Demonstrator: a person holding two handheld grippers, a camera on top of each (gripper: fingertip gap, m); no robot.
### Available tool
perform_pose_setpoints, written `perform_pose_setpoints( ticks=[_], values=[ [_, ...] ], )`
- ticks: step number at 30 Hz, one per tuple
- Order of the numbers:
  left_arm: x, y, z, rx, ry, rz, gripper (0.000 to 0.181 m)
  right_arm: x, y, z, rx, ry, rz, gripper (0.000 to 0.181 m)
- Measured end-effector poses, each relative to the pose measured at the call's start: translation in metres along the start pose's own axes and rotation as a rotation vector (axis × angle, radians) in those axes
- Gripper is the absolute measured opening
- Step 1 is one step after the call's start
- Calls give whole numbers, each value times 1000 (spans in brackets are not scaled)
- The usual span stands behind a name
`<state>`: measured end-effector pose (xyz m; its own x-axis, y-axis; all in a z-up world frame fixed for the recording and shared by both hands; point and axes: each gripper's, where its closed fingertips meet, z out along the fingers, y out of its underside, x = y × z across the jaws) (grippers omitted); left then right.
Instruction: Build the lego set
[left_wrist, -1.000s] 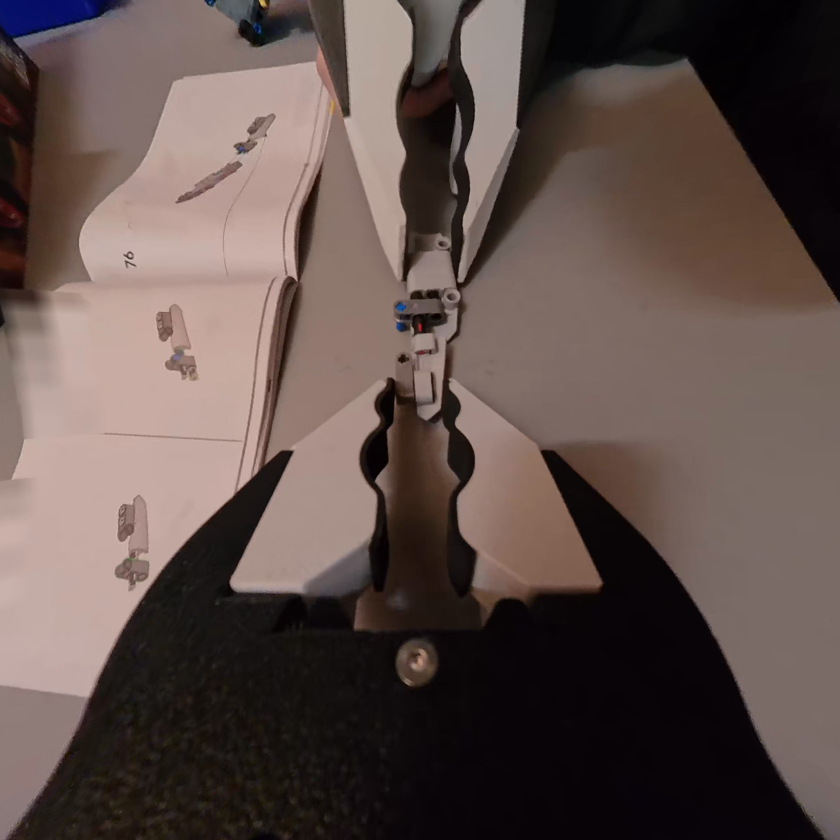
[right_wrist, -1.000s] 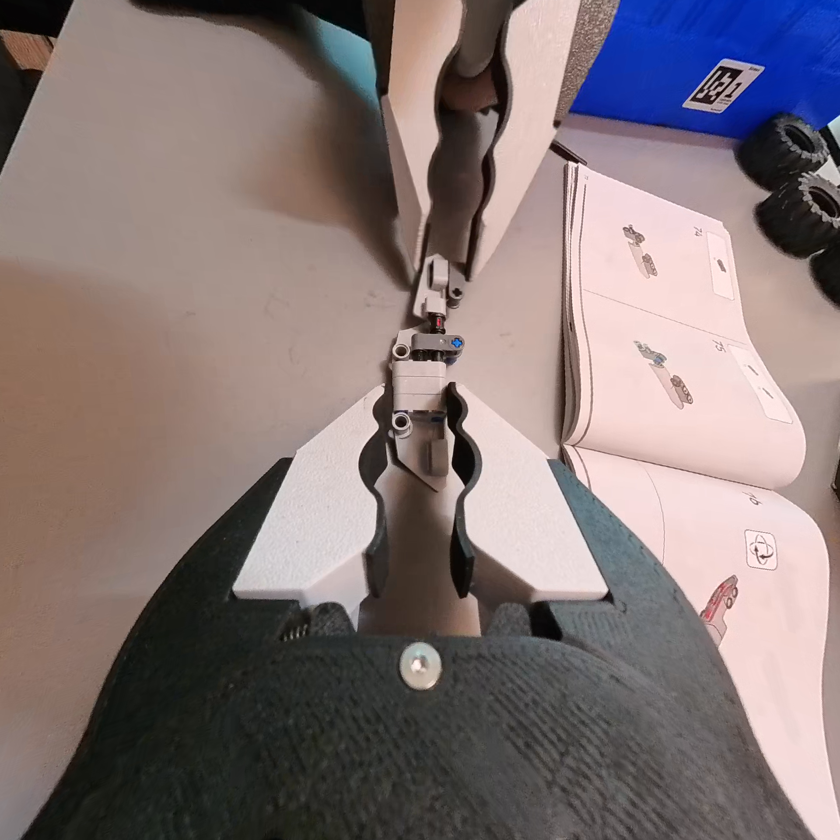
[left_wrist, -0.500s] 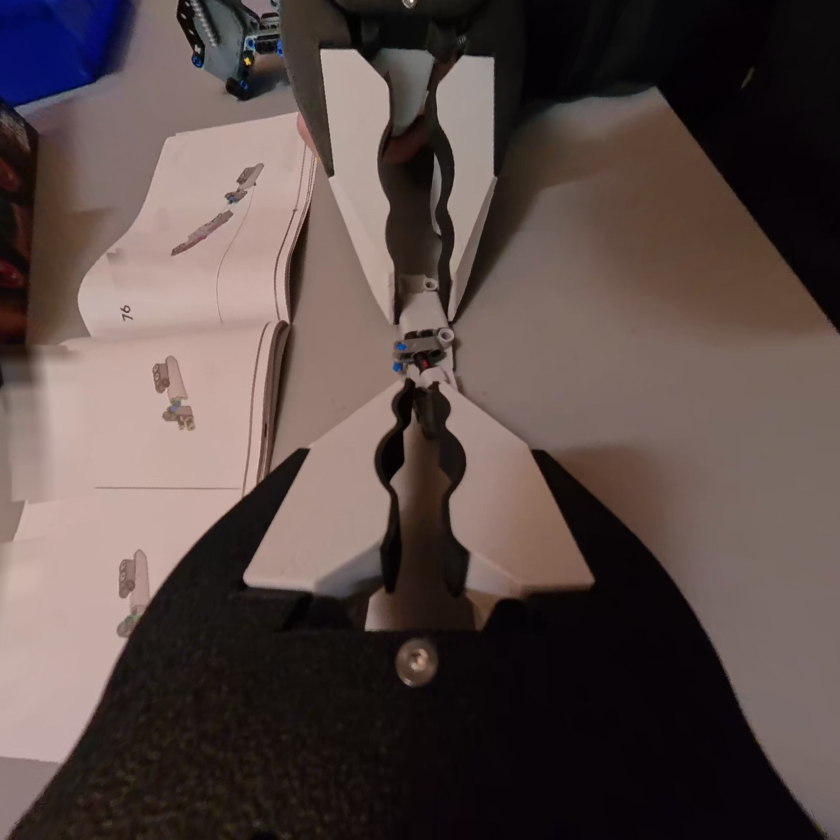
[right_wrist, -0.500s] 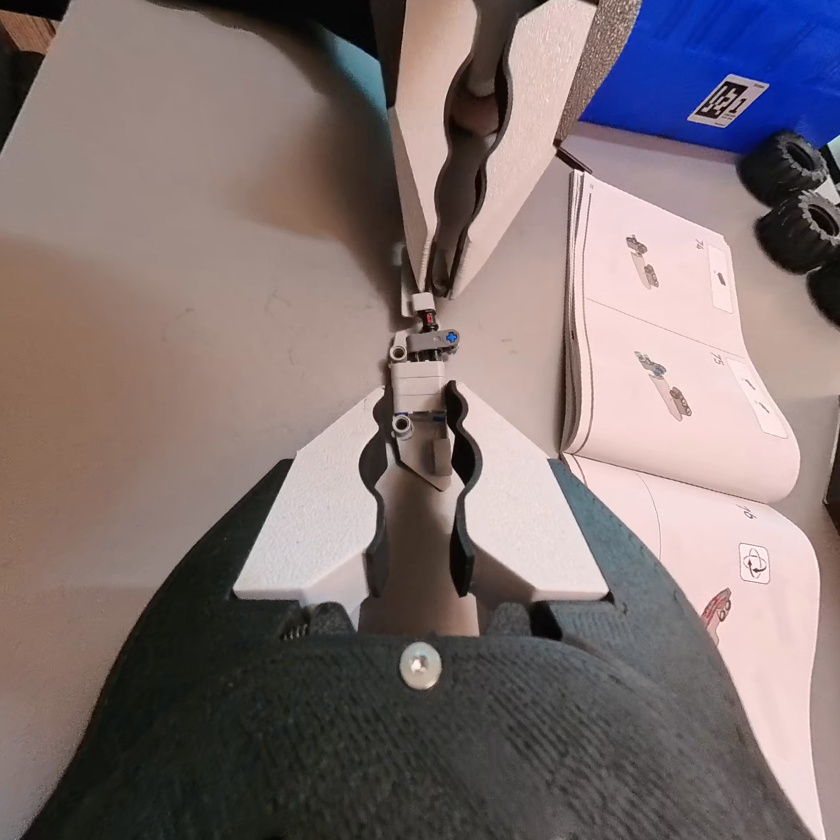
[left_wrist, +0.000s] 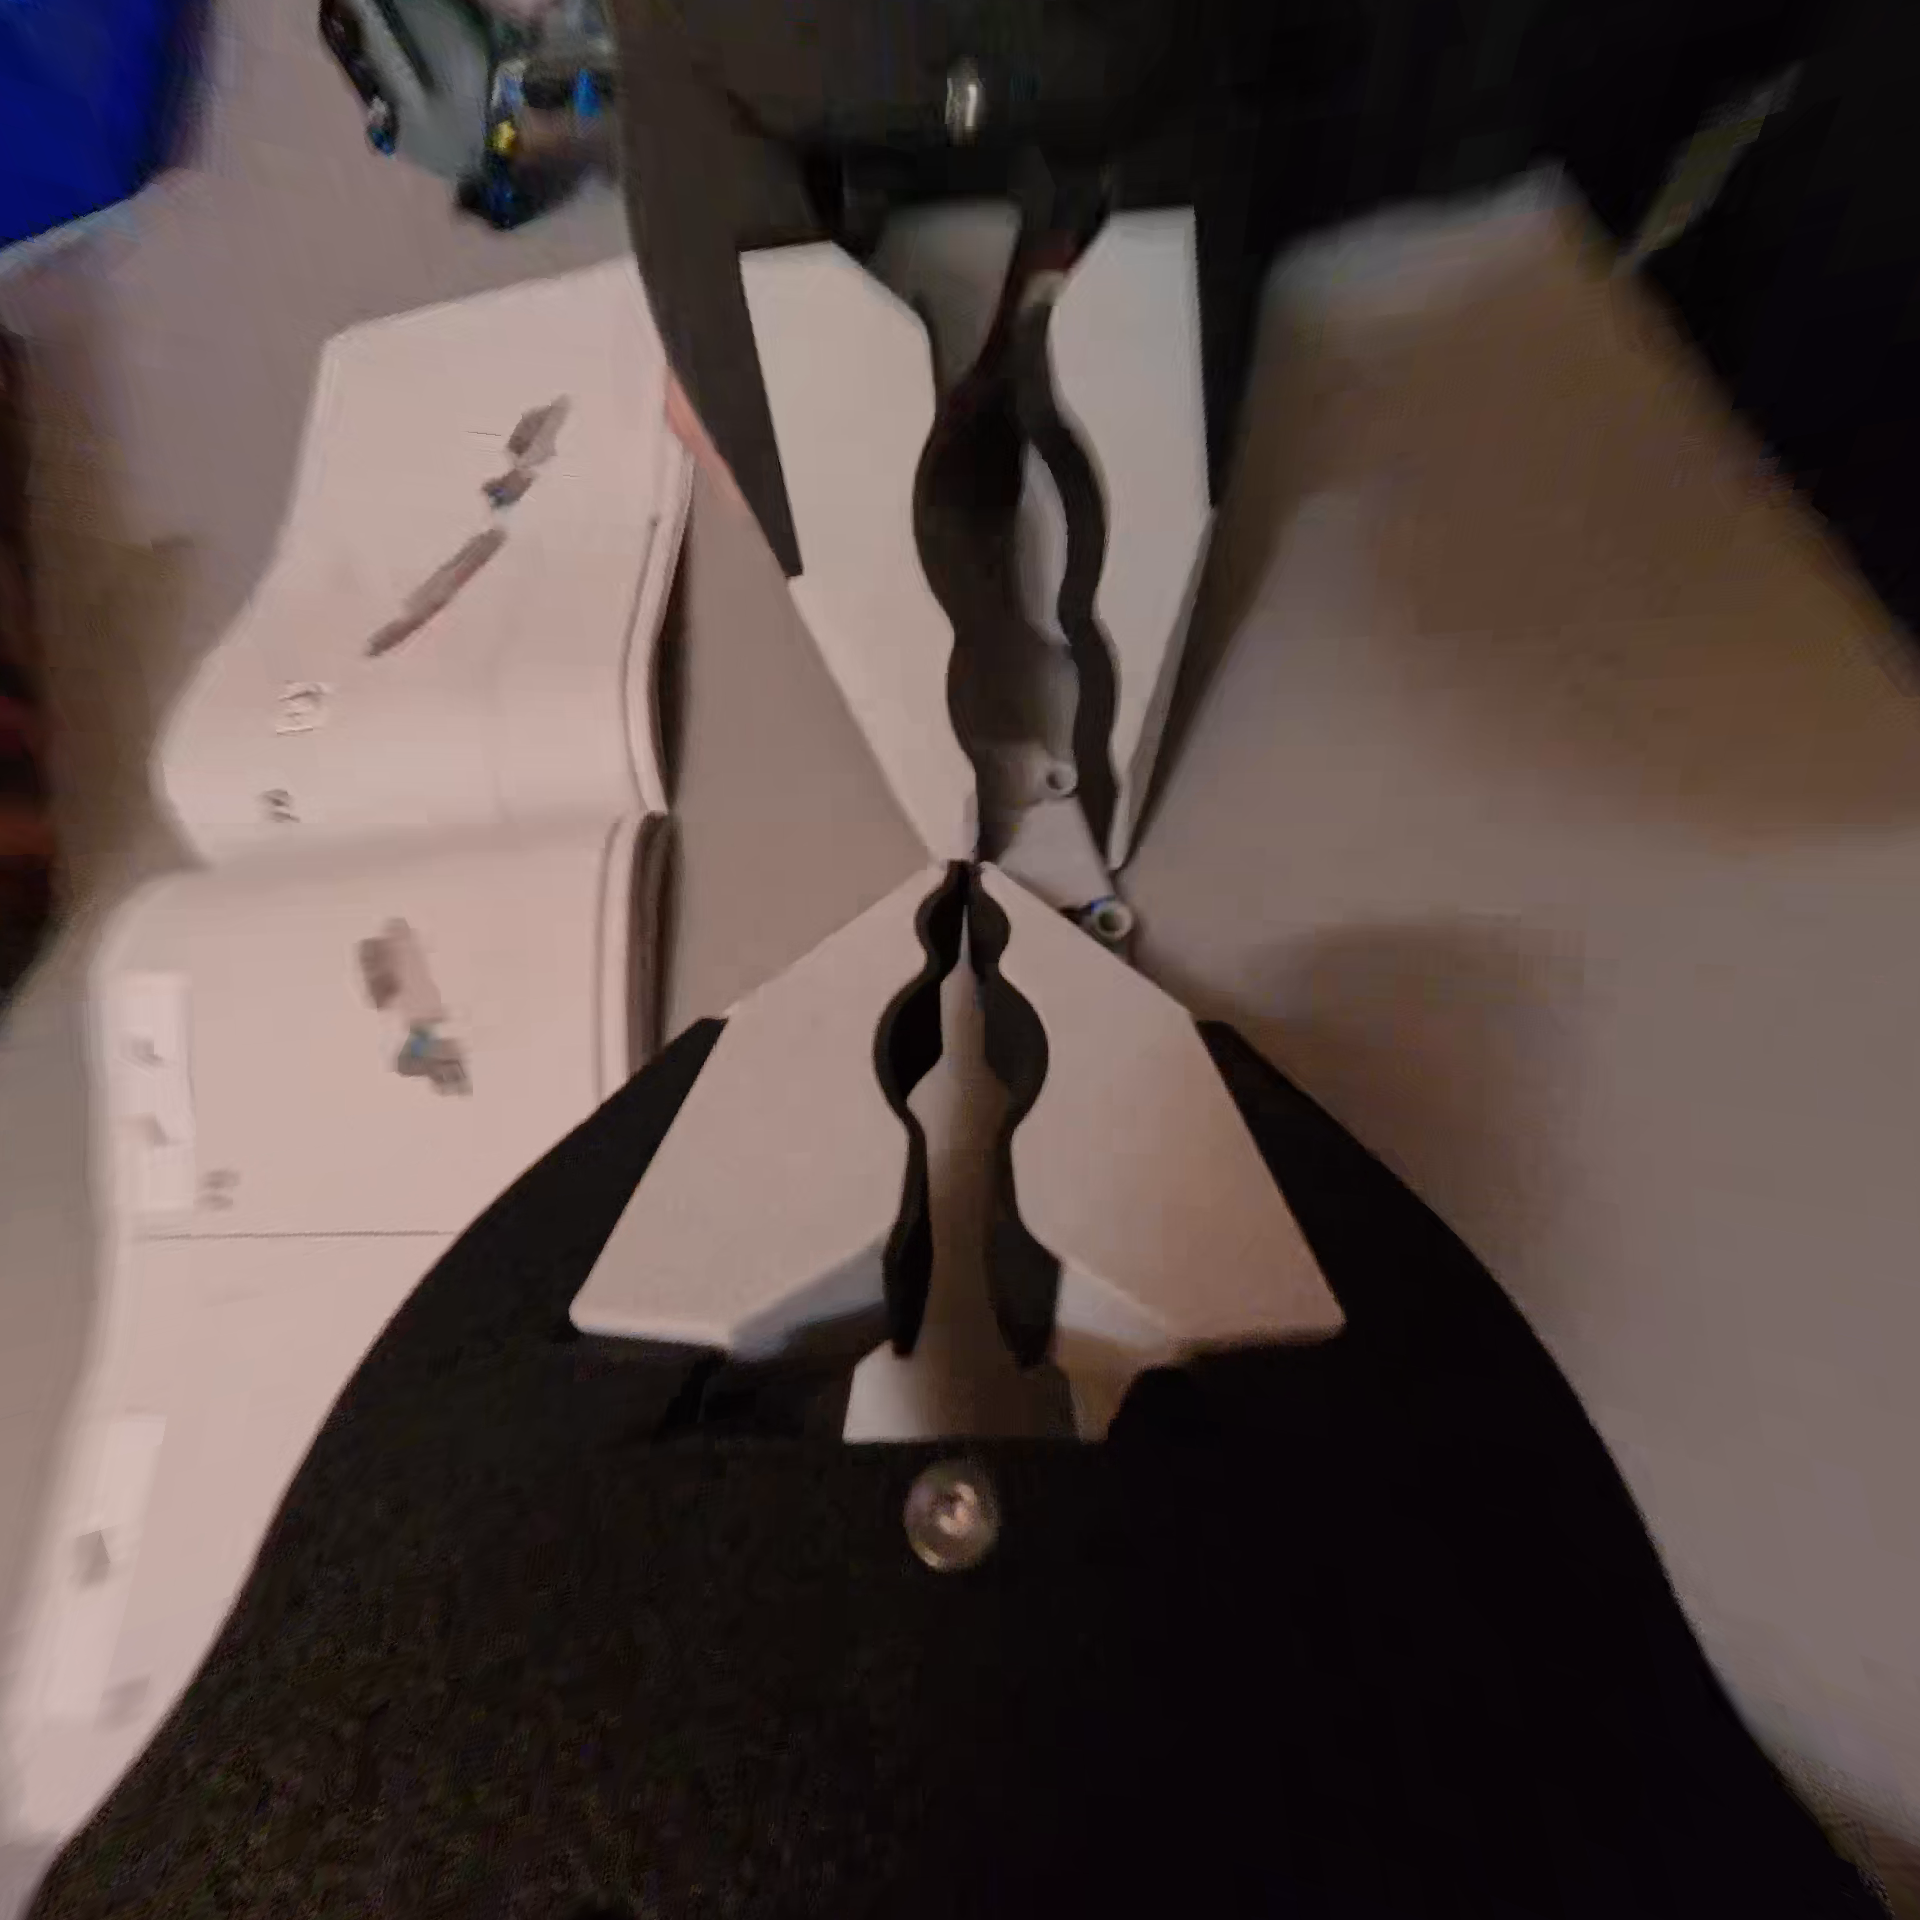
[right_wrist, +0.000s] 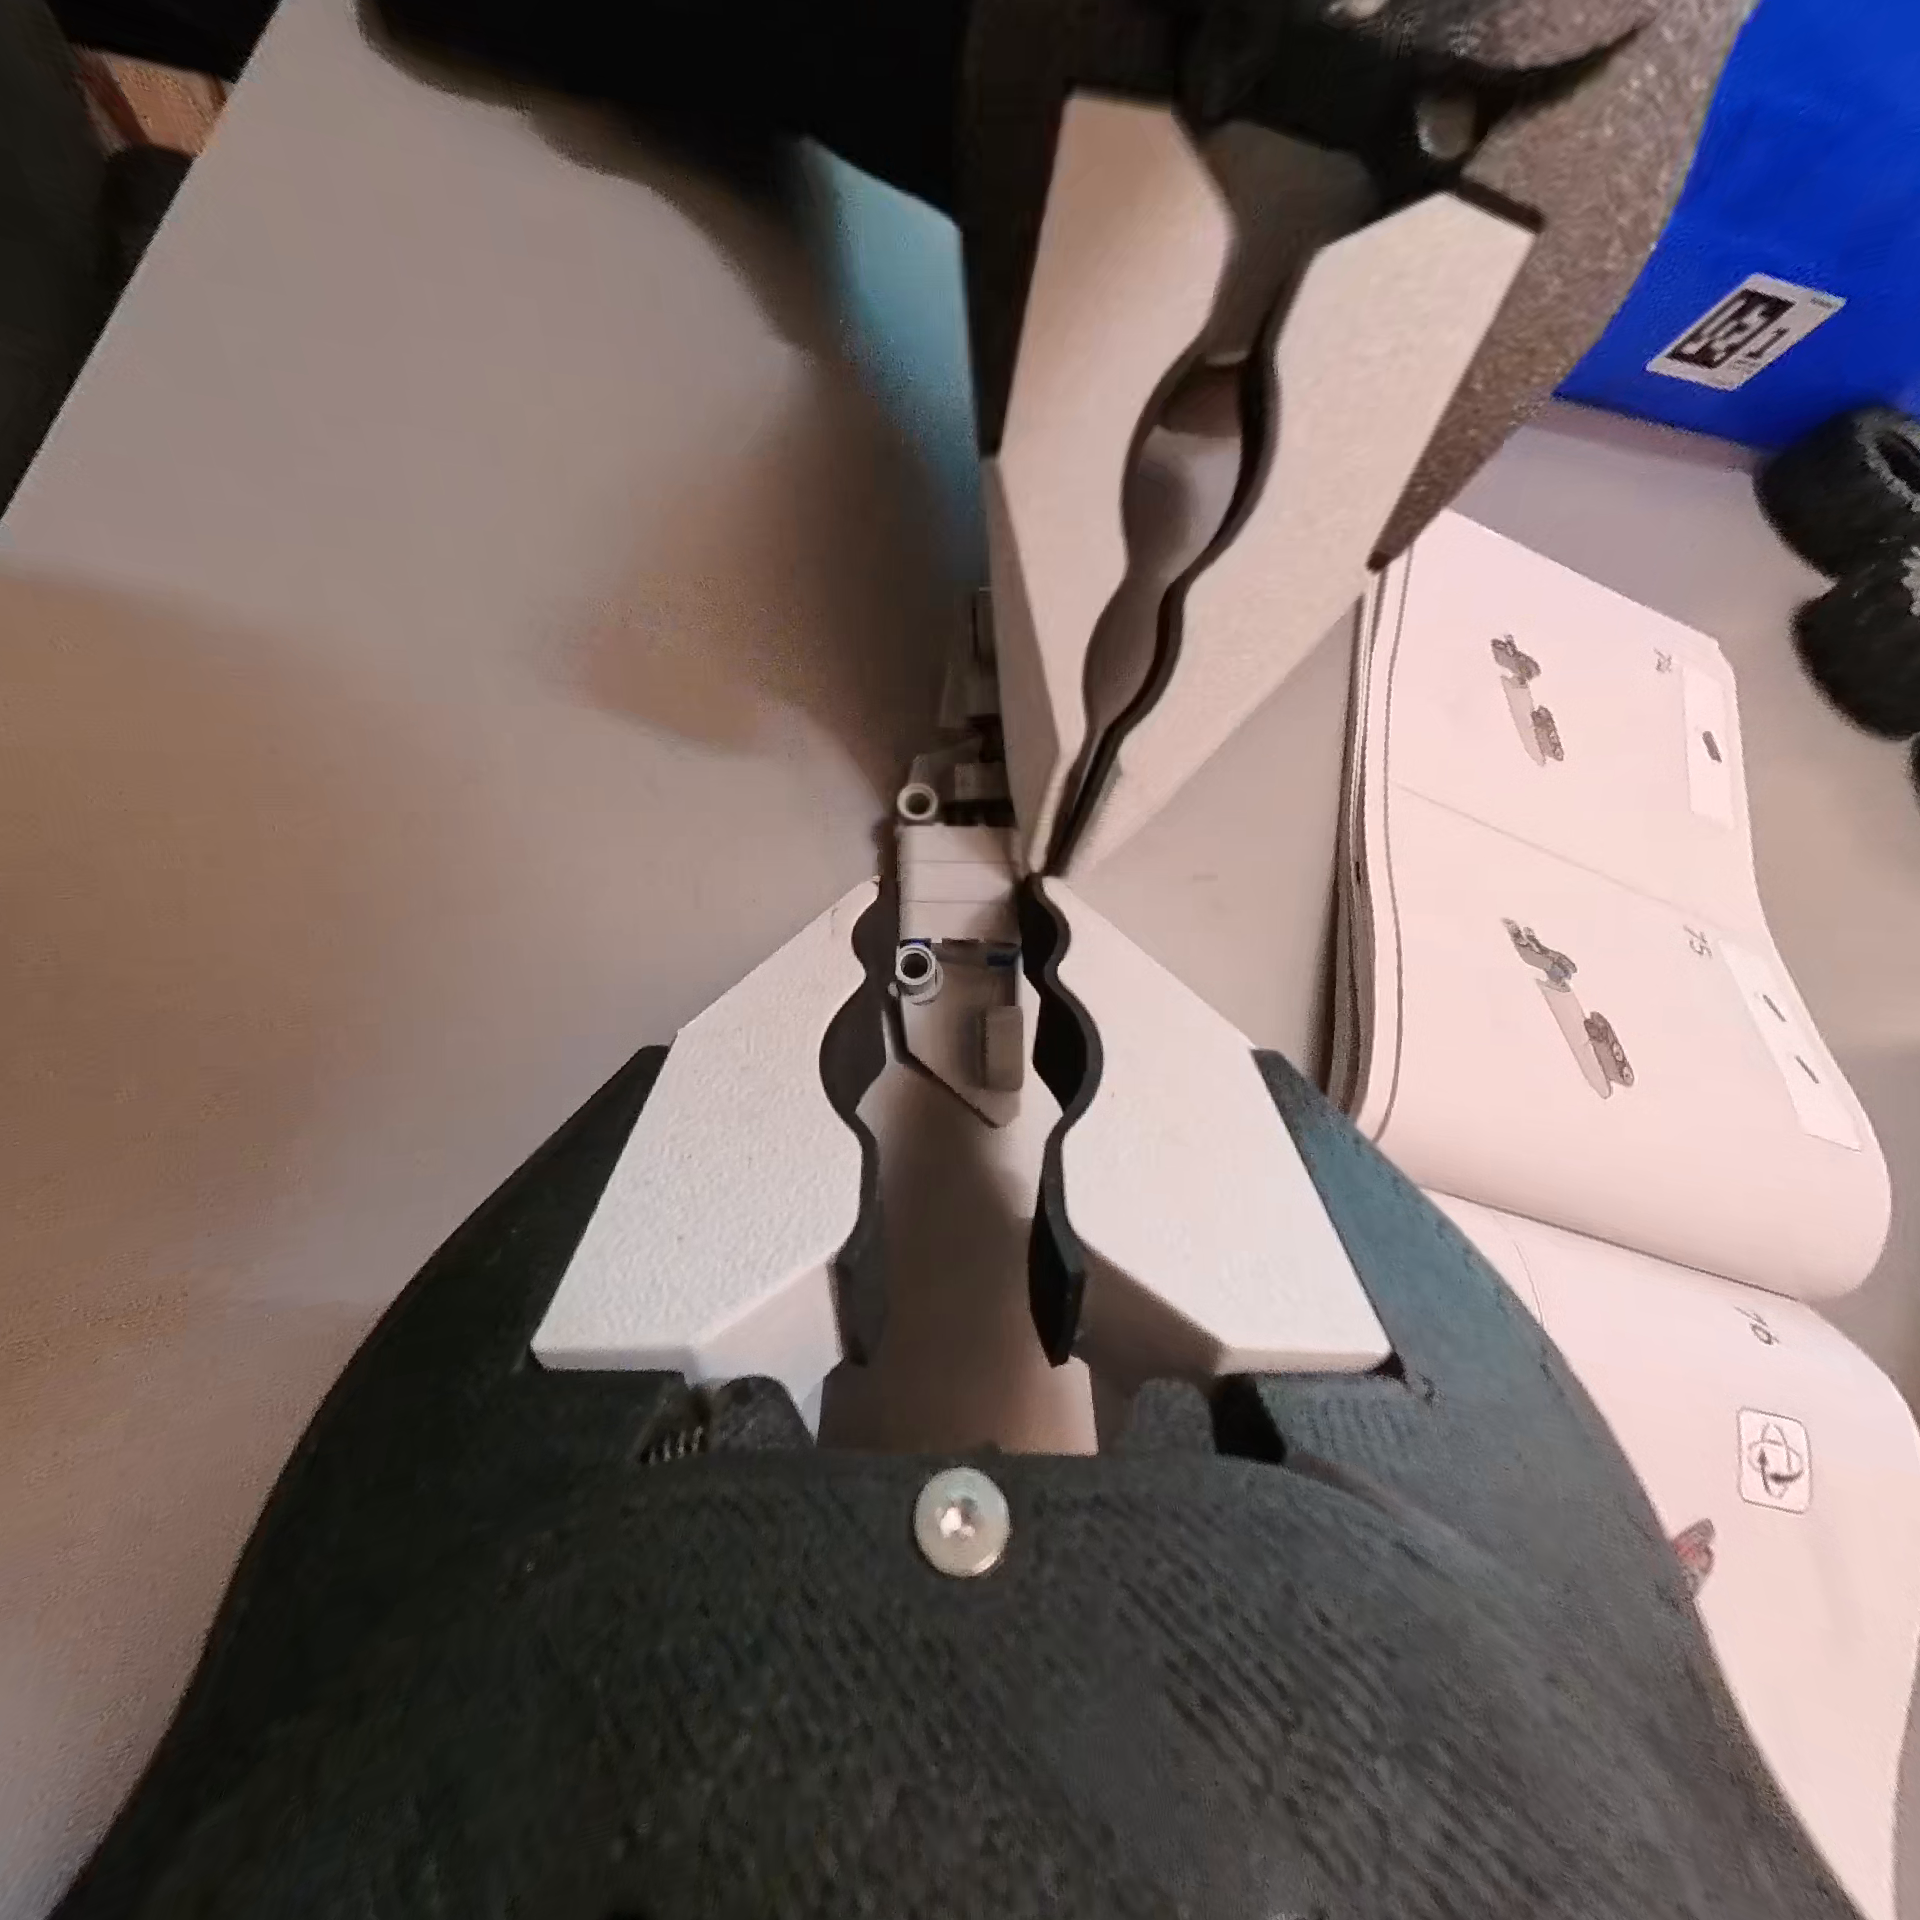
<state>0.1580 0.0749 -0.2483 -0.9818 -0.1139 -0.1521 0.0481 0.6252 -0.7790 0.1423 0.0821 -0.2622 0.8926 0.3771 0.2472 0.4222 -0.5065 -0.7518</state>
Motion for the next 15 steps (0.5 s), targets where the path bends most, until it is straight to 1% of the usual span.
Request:
perform_pose_setpoints(
  ticks=[1,3,5,6,8,11,13,15],
  values=[
    [-2,-1,-1,-11,-33,44,0,1,0,0,0,-1,13,23],
    [-3,-13,-14,104,-35,-17,0,1,1,-1,-2,13,4,23],
    [-12,-14,-30,182,-73,-67,0,1,1,-1,-1,8,14,23],
    [-13,-11,-35,173,-82,-77,5,2,1,-1,-3,10,19,23],
    [-8,2,-39,107,-83,-84,15,5,2,0,-8,32,17,23],
    [3,17,-26,9,-88,-45,22,5,2,0,-9,38,18,23],
    [7,25,-15,-69,-87,-21,24,6,2,0,-11,41,23,23],
    [6,25,-13,-81,-100,-23,25,8,3,-1,-13,48,29,23]
  ],
)
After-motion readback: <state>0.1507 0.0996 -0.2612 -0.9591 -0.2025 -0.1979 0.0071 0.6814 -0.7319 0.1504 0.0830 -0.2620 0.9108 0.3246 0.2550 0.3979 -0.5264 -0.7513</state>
